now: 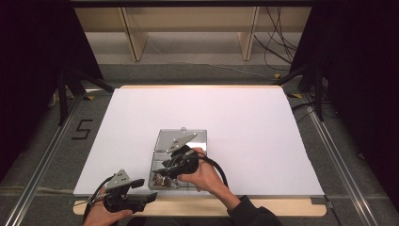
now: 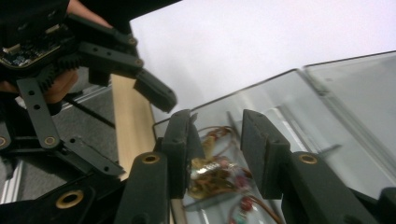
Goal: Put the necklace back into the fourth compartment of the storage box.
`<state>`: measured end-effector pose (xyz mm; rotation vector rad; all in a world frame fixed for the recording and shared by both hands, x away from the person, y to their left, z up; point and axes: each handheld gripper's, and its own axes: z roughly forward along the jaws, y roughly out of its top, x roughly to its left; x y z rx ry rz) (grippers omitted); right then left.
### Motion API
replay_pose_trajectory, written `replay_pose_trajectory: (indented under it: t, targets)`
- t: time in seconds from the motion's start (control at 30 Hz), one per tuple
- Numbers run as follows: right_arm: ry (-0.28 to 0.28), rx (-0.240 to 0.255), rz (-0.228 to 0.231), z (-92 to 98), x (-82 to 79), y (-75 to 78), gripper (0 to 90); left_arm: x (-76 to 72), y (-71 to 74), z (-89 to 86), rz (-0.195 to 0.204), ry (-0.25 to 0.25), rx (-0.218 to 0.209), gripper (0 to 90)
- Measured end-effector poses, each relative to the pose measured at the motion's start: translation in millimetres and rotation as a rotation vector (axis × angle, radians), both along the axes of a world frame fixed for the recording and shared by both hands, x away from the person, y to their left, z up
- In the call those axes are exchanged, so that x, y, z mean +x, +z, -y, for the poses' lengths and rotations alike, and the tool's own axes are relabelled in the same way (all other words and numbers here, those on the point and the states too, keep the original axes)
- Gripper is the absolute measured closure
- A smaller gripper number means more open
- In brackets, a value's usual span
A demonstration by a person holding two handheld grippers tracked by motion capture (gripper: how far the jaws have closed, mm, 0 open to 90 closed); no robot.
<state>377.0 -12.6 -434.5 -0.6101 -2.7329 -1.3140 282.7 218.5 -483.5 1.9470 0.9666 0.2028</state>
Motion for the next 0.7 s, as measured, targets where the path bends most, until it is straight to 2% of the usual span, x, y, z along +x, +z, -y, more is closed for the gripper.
replay_pose_trajectory:
  t: [0.07, 0.1, 0.13, 0.2, 0.27, 0.3, 0.33, 0.37, 0.47, 0.7]
  targets:
    - [-0.022, 0.001, 0.003, 6.3, 1.2, 2.8, 62.6, -0.3, 0.4, 0.4, -0.001, 0.009, -0.017, 24.1]
    - [-0.034, 0.007, 0.007, 10.8, 2.7, 4.1, 61.7, 0.5, 0.9, -1.5, 0.001, 0.000, 0.007, 24.1]
    - [-0.052, 0.008, 0.006, 13.5, 2.9, 5.0, 60.6, 0.2, 0.7, -1.3, -0.002, 0.002, 0.001, 24.1]
    - [-0.086, 0.011, 0.009, 22.8, 5.7, 5.9, 56.3, 0.4, 0.7, -2.1, -0.002, -0.003, 0.014, 24.1]
    - [-0.100, 0.012, 0.013, 28.3, 7.7, 6.1, 54.8, -0.3, 0.8, -0.8, -0.013, 0.010, -0.006, 24.1]
    - [-0.112, 0.019, 0.018, 31.0, 8.6, 6.2, 54.0, -0.5, 0.9, -0.1, -0.004, 0.008, -0.018, 24.1]
    - [-0.124, 0.022, 0.015, 34.7, 9.5, 6.8, 53.6, -0.1, 0.8, -0.7, 0.001, 0.002, -0.016, 24.1]
    - [-0.123, 0.029, 0.014, 38.1, 11.0, 6.9, 53.0, -0.4, 0.9, -0.7, -0.012, 0.007, -0.018, 24.1]
    - [-0.168, 0.035, 0.003, 47.9, 12.2, 9.3, 48.6, -0.1, 0.6, -0.3, 0.008, 0.016, -0.024, 24.1]
    - [-0.249, 0.057, -0.016, 71.2, 19.9, 9.3, 39.0, 0.8, 2.2, -3.0, 0.003, 0.005, -0.023, 24.1]
